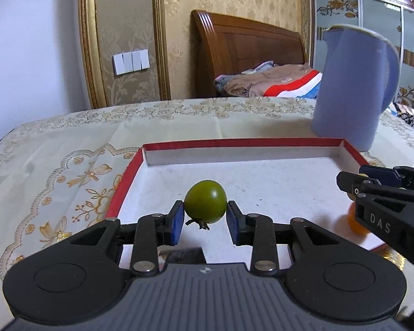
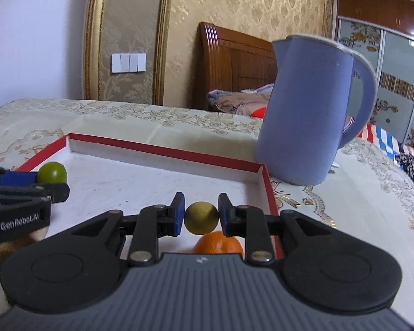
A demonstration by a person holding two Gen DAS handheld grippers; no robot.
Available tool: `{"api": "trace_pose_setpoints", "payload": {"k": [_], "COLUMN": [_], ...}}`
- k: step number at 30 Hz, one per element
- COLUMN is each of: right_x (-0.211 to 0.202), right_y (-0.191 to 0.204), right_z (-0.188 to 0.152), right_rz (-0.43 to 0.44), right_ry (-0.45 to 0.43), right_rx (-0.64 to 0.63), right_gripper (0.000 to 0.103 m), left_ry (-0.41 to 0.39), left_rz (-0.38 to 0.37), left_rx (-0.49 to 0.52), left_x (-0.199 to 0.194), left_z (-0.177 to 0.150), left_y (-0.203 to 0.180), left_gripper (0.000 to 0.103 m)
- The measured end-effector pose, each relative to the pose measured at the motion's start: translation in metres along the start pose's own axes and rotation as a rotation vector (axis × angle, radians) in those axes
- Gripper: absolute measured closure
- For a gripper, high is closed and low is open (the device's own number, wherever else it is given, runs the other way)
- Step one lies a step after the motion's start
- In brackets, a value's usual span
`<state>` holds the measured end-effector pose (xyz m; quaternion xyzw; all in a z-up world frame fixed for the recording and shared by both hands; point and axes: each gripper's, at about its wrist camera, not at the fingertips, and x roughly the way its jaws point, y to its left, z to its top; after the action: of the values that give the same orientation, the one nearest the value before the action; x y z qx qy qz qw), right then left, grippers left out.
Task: Organize fruits
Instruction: 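Lower the green tomato into the tray and open the left tool while the right tool holds the yellow fruit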
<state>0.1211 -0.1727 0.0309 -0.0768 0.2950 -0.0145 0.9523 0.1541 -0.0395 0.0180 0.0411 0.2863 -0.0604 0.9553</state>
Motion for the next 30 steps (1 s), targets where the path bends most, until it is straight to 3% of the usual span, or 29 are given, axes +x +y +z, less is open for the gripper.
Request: {"api": "trace_pose_setpoints", "payload": {"k": [11, 16, 30], "right_x": [0.043, 0.051, 0.054], "right_y": [-0.004, -0.005, -0.005], "right_z": [0.013, 0.013, 0.013], "right_rz": [0.027, 0.046, 0.054], "right_ry": [0.108, 0.151, 0.167], "right_rx": [0.034, 0.044, 0.045], "right_gripper": [0.078, 0.078, 0.078], "left_ry": [0.071, 0.058, 0.060], "left_rz": [0.024, 0.031, 0.046], "left_rx": [-0.014, -0.006, -0.006], "left_x": [0.033, 0.034, 0.037], "left_z": [0.001, 0.001, 0.000], "left_y": [0.002, 0.001, 0.001], "left_gripper": [0.070, 0.070, 0.070]}}
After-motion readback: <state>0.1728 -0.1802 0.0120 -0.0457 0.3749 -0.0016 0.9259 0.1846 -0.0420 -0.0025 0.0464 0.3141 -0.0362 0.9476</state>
